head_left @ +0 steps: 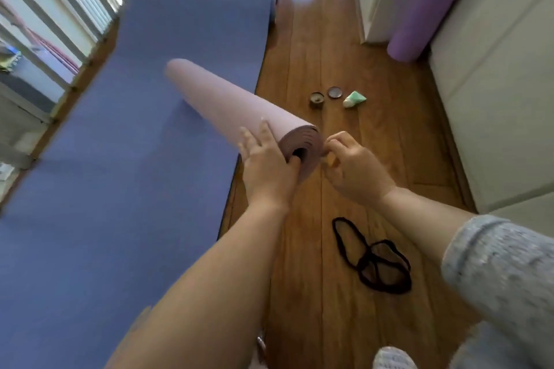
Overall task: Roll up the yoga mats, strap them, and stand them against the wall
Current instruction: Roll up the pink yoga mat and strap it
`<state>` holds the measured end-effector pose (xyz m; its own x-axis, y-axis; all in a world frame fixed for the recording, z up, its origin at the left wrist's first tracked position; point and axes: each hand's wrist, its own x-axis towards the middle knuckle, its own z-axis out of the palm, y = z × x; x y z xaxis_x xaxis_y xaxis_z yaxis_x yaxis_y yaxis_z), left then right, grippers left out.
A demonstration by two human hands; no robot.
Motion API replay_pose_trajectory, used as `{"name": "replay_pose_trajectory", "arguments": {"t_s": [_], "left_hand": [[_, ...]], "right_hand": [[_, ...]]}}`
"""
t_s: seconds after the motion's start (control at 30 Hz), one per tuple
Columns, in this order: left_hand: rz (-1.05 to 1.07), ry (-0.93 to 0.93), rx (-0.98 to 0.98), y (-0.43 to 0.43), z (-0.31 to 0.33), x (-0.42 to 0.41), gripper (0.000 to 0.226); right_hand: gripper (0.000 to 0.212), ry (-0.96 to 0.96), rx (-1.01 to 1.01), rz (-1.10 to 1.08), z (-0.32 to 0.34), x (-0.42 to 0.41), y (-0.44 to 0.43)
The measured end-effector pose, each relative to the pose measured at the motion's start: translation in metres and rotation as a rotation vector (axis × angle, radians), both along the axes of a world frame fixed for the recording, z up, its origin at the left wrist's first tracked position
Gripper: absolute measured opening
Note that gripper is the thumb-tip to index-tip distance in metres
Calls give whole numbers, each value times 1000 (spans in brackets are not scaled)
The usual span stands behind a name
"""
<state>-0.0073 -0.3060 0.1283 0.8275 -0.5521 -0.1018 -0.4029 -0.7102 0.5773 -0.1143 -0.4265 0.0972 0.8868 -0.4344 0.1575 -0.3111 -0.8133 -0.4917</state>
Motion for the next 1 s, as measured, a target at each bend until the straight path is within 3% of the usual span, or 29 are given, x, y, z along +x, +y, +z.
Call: {"name": "replay_pose_trajectory", "arguments": {"t_s": [0.17, 0.23, 0.37, 0.6, 0.73, 0.9, 1.0], "left_hand": [[-69, -71, 189, -22, -70, -39, 80], [-52, -121, 209, -27, -94, -48, 77], [-43, -146, 203, -29, -124, -59, 75], [-47, -161, 229, -32, -131, -63, 76], [-27, -129, 201, -25, -107, -57, 77], [52, -90, 32, 12, -32, -32, 74], [81, -132, -76, 46, 30, -15, 66]], "right_hand": [[28, 933, 281, -7, -56, -39, -23], [37, 1111, 278, 66, -80, -52, -26], [57, 1241, 108, 169, -128, -79, -27], [34, 1279, 23, 226, -160, -90, -24], [41, 1278, 56, 183, -125, -77, -34], [44, 1027, 110, 71, -37, -60, -28], [22, 751, 193, -10, 36, -47, -10]]}}
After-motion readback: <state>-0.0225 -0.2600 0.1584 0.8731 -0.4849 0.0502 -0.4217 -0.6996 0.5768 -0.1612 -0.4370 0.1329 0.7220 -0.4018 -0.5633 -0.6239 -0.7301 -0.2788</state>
